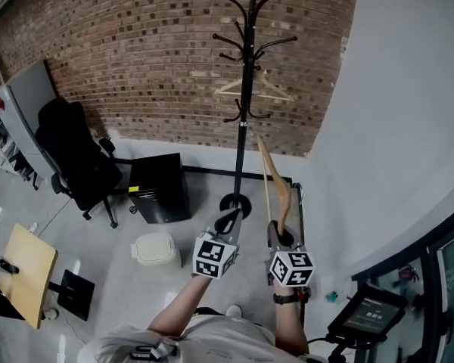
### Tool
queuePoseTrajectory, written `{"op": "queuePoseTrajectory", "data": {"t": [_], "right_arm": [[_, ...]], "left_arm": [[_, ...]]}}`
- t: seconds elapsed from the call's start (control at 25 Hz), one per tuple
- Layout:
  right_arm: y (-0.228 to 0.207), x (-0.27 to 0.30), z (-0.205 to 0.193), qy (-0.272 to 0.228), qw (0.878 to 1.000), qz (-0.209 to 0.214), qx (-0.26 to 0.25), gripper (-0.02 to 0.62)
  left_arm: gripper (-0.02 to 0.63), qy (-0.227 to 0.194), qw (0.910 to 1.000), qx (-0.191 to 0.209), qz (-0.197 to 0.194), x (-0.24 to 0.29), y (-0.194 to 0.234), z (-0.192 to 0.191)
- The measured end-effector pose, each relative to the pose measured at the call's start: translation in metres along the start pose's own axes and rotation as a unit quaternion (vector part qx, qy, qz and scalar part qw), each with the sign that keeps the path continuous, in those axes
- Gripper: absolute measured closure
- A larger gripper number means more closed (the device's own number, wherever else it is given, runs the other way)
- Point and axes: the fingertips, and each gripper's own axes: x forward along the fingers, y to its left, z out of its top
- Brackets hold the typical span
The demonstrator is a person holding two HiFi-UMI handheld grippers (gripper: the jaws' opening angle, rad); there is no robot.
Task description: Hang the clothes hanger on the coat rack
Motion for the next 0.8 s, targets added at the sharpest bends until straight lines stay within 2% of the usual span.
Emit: {"op": "queuePoseTrajectory", "data": {"t": [0.12, 0.4, 0.6, 0.8], "right_arm": [[-0.019, 0.016, -0.004, 0.009, 1.000, 0.005, 0.008, 0.589], [-0.036, 0.049, -0.009, 0.026, 1.000, 0.008, 0.013, 0.589], [-0.043, 0.098, -0.003, 0.037, 0.999, 0.013, 0.004, 0.590], [-0.043, 0.152, 0.017, 0.041, 0.999, 0.023, -0.011, 0.589]], "left_arm": [[0.604, 0.013, 0.9999, -0.001, 0.004, 0.016, 0.005, -0.005], [0.604, 0.009, 0.9999, 0.007, 0.007, 0.050, 0.026, -0.009], [0.604, 0.006, 0.9999, -0.009, 0.002, 0.096, 0.065, -0.014], [0.604, -0.018, 0.9997, -0.013, -0.006, 0.139, 0.109, 0.009]]}}
